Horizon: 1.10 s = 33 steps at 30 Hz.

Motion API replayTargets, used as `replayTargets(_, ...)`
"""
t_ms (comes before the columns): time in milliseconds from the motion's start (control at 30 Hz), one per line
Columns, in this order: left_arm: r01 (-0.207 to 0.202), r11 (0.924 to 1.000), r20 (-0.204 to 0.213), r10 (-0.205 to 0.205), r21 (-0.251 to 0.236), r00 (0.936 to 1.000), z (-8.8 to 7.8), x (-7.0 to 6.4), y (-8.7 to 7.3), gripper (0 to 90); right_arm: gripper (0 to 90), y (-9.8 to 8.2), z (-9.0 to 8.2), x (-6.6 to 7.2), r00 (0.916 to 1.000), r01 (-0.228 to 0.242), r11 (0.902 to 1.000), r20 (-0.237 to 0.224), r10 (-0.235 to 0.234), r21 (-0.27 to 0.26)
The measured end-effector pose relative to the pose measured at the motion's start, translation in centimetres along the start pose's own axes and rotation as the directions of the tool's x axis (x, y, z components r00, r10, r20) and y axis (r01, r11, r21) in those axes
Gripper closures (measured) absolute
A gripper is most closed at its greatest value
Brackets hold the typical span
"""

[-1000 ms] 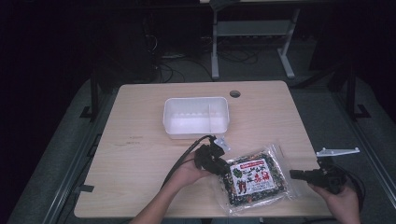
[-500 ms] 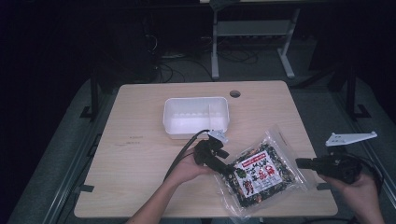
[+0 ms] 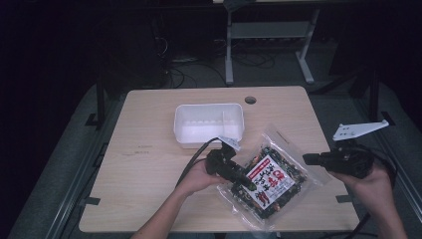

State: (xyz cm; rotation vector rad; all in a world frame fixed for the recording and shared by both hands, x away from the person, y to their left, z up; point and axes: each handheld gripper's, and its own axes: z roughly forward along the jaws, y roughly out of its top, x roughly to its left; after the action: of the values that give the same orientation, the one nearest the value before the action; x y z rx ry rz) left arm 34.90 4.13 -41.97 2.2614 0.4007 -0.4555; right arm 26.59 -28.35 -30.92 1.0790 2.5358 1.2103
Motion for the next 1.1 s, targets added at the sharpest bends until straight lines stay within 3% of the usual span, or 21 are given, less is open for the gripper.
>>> replayTargets(133, -0.043, 0.9985, 0.011, 0.043, -0.033, 0.9990, -0.6, -0.5, 0.0, 67.1, 90.0, 0.8, 0.1, -0.2, 0.9996, 0.007, 0.9997, 0.029, -0.007, -0.025)
replayTargets(167, -0.070, 0.9964, -0.002, 0.070, -0.046, 0.9975, -0.9, -0.9, 0.0, 68.8, 89.9, 1.1, 0.1, -0.2, 0.9989, 0.011, 0.9991, 0.046, -0.010, -0.042)
replayTargets(333, -0.083, 0.9956, -0.013, 0.082, -0.044, 0.9965, -1.0, -1.2, 0.0, 70.7, 88.7, 1.3, 0.2, -0.4, 0.9982, 0.021, 0.9978, 0.058, -0.017, -0.063)
replayTargets(400, -0.082, 0.9954, -0.017, 0.081, -0.050, 0.9966, -1.0, -1.3, -0.1, 70.7, 79.6, 1.0, 0.3, -0.5, 0.9980, 0.025, 0.9961, 0.060, -0.020, -0.085)
replayTargets(433, -0.086, 0.9950, -0.021, 0.085, -0.051, 0.9962, -1.1, -1.4, -0.2, 70.7, 61.4, 0.5, 0.3, -0.8, 0.9972, -0.019, 0.9936, 0.070, 0.027, -0.111)
replayTargets(467, -0.084, 0.9949, -0.024, 0.082, -0.056, 0.9963, -1.1, -1.5, -0.3, 70.7, 61.4, 0.5, 0.3, -0.8, 0.9972, -0.019, 0.9936, 0.070, 0.027, -0.111)
replayTargets(500, -0.089, 0.9944, -0.027, 0.087, -0.057, 0.9958, -1.1, -1.5, -0.4, 70.7, 50.0, -0.3, 0.3, -1.1, 0.9961, -0.046, 0.9878, 0.067, 0.057, -0.149)
replayTargets(533, -0.087, 0.9945, -0.031, 0.086, -0.058, 0.9958, -1.1, -1.5, -0.4, 70.6, 44.5, -0.6, 0.4, -1.2, 0.9957, -0.057, 0.9861, 0.064, 0.068, -0.156)
replayTargets(633, -0.080, 0.9949, -0.039, 0.078, -0.060, 0.9962, -1.2, -1.4, -0.8, 70.4, 36.8, -2.0, 0.4, -1.3, 0.9958, -0.077, 0.9775, 0.035, 0.085, -0.196)
replayTargets(767, -0.082, 0.9950, -0.046, 0.080, -0.057, 0.9958, -1.3, -1.4, -1.0, 70.2, 31.0, -3.2, 0.6, -1.3, 0.9948, -0.086, 0.9755, 0.036, 0.095, -0.203)
replayTargets(900, -0.076, 0.9950, -0.059, 0.072, -0.065, 0.9956, -1.7, -1.2, -1.4, 70.2, 28.0, -4.5, 1.0, -1.7, 0.9917, -0.123, 0.9698, 0.011, 0.128, -0.211)
replayTargets(1100, -0.071, 0.9952, -0.066, 0.066, -0.067, 0.9956, -1.8, -1.1, -1.6, 70.0, 23.2, -6.2, 3.5, -1.8, 0.9863, -0.164, 0.9657, -0.053, 0.157, -0.201)
